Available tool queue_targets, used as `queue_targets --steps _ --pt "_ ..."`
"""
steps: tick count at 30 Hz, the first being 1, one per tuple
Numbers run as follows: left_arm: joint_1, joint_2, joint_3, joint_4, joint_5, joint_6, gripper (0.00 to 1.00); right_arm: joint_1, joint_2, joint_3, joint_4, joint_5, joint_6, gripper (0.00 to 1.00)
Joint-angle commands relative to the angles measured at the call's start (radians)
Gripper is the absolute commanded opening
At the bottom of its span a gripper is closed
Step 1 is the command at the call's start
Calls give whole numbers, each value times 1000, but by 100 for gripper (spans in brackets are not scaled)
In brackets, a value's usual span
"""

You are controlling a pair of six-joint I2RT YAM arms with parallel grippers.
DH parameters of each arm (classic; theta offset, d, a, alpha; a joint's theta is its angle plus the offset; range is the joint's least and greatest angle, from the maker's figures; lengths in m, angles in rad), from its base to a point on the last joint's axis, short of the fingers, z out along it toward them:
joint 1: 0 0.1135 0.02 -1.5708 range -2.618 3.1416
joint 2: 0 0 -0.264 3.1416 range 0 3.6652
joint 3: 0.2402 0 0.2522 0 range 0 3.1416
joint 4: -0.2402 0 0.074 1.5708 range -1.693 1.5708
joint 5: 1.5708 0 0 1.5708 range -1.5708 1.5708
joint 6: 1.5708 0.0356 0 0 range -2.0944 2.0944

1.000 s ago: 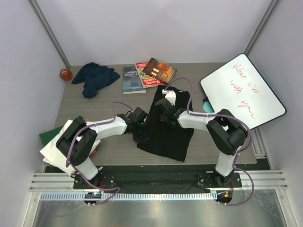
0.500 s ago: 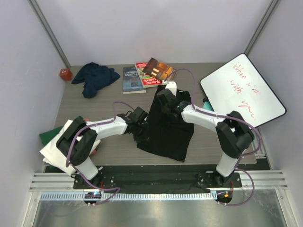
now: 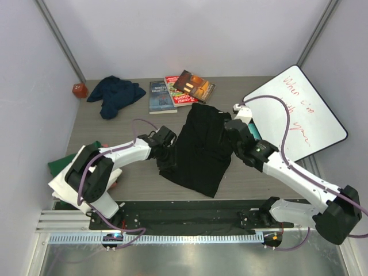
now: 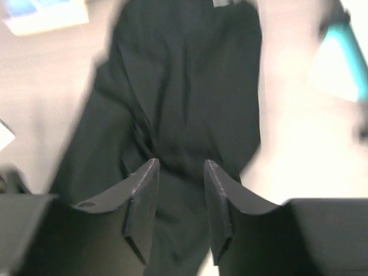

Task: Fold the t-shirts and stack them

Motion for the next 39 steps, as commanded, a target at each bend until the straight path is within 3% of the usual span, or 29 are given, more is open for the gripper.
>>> queue_targets --steps 1,7,10,21,39 --pt "28 -52 -14 -42 -16 46 38 2 -77 -145 -86 -89 127 40" --pt "30 -97 -4 -85 4 52 39 27 -125 -180 -115 -156 199 40" --pt "30 -118 5 -120 -19 66 44 53 -142 -205 -149 -213 230 45" --pt "88 -134 -39 -104 -15 40 59 94 -428 -442 -146 -354 388 53" --pt "128 -23 -73 14 88 15 59 148 -392 -614 15 -449 488 56"
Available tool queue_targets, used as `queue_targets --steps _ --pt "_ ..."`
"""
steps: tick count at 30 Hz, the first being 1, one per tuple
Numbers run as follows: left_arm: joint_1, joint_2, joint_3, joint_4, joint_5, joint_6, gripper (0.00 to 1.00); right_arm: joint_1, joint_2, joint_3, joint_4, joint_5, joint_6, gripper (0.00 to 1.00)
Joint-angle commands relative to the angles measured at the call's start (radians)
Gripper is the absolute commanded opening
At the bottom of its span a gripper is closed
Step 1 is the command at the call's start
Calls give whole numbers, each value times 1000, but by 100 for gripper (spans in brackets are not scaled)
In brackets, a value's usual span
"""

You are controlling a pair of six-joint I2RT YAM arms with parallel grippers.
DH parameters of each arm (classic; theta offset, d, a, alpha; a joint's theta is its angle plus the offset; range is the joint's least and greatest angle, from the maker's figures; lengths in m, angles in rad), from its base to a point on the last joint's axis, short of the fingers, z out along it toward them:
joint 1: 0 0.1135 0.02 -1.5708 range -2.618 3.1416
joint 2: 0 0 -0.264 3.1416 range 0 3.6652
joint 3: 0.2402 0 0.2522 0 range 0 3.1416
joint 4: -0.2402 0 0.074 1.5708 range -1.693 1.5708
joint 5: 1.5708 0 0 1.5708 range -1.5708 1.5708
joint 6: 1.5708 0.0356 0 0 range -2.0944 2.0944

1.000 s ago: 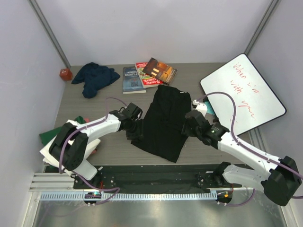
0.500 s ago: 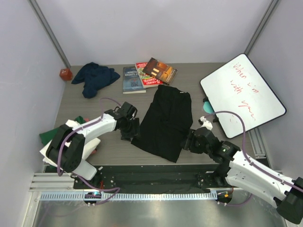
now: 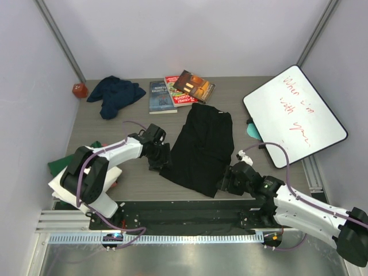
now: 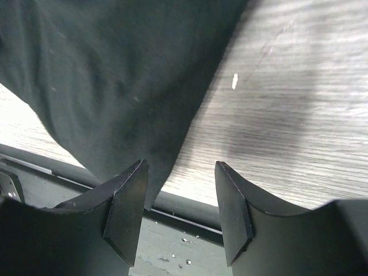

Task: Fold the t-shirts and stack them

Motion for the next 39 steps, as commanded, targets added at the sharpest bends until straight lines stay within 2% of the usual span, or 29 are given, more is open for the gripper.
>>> queue_targets --steps 1,8,14,17,21,24,28,29,30,31,32,33,34,35,39 --pt "3 18 -26 43 17 -8 59 15 -10 -46 94 -43 51 56" --pt "5 47 -48 48 -6 -16 59 32 8 -99 237 -63 80 57" --pt "11 49 -46 14 -54 -11 59 38 94 -104 298 -66 74 57" --pt "11 78 -48 19 -23 -9 60 54 125 -116 343 -101 83 57" --pt "11 104 -72 63 26 -22 54 70 148 -127 383 -86 94 57" --pt "11 101 -95 77 29 -26 44 81 171 -138 412 -83 96 57" --pt "7 103 -111 98 55 -26 41 89 195 -142 468 -50 85 56" --pt "8 101 -112 98 52 -31 35 92 201 -141 475 -49 76 55" --pt "7 99 -115 100 55 -31 26 92 207 -135 480 -49 76 54" --pt "7 95 -120 103 57 -31 11 93 210 -132 489 -47 73 44" --pt "7 92 -123 107 61 -31 2 93 212 -129 493 -47 65 32" --pt "8 90 -124 108 61 -31 0 97 214 -121 493 -46 63 23" --pt "7 84 -127 109 66 -31 0 97 211 -116 492 -38 65 9" --pt "8 81 -129 115 70 -32 0 97 207 -113 490 -35 65 2" --pt "7 47 -141 126 86 -37 0 100 154 -78 443 -24 56 1"
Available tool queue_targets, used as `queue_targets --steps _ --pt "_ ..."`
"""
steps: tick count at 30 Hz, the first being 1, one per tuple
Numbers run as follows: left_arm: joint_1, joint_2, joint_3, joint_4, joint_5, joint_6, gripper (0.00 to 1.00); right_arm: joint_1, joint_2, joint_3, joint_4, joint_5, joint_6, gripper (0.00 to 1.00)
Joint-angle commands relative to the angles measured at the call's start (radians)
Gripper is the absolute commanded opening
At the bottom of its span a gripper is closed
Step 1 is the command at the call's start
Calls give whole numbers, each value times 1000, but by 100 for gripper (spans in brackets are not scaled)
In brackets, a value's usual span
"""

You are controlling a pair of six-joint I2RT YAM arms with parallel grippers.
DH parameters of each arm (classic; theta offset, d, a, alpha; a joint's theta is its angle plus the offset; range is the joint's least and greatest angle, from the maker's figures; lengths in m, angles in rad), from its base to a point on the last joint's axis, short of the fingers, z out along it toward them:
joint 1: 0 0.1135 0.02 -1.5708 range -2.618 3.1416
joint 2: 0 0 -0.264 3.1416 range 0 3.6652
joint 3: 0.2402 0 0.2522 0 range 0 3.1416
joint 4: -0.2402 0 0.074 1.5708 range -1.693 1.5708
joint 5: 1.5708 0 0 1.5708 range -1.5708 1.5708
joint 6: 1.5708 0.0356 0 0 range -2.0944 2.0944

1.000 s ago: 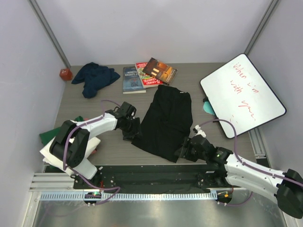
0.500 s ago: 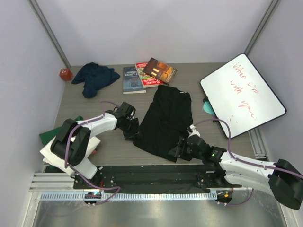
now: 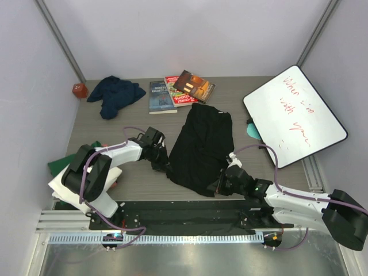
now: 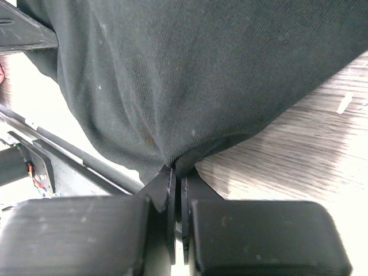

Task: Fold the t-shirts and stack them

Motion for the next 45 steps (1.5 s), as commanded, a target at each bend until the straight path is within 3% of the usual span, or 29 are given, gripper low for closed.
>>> queue_targets --steps 1,7,14,23,37,45 --pt "-12 8 -67 -29 -62 20 0 10 -69 50 -76 44 -21 1" --pt "-12 -109 -88 -39 -34 11 0 10 -225 156 -304 129 -67 1" --pt "-31 -271 -59 -84 38 1 0 10 -291 172 -333 97 -53 1" --pt "-46 -368 114 -191 20 -2 0 11 -310 234 -383 127 -84 1" --pt "-43 -108 446 -256 -108 53 0 -20 -129 474 -426 419 -188 1" --pt "-14 61 614 -260 -137 77 0 -136 -34 532 -402 503 -205 1"
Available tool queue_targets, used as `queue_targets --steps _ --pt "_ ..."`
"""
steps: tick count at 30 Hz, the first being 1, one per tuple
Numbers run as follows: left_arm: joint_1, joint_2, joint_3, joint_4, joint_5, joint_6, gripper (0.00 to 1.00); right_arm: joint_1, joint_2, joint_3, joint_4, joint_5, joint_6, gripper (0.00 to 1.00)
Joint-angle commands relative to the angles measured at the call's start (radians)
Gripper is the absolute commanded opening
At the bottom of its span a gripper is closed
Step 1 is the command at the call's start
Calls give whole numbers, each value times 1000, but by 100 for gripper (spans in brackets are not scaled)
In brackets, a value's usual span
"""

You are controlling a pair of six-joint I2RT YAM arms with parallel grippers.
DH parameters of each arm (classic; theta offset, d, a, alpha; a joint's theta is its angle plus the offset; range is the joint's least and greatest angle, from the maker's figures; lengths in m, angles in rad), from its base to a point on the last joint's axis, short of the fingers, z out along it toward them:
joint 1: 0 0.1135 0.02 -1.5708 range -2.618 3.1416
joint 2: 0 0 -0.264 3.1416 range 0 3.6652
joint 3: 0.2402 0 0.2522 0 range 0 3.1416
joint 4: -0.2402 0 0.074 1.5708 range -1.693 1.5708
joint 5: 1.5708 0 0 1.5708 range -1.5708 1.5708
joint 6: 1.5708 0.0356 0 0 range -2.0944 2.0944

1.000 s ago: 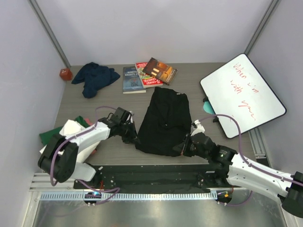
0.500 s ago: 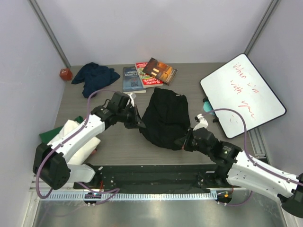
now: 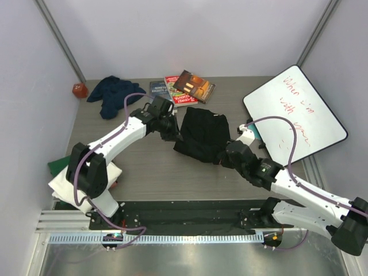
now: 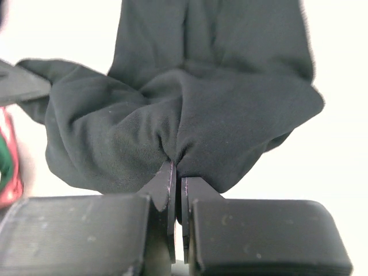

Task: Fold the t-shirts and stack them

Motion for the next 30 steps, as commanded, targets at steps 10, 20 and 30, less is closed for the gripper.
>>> queue_targets --steps 10,20,30 --pt "54 205 316 -51 -39 49 0 -256 154 127 159 -88 -113 1" --pt "71 301 392 -51 -27 66 0 -316 303 187 258 -177 -127 1" --pt "88 513 639 -72 36 88 0 -350 376 218 363 -112 -141 1"
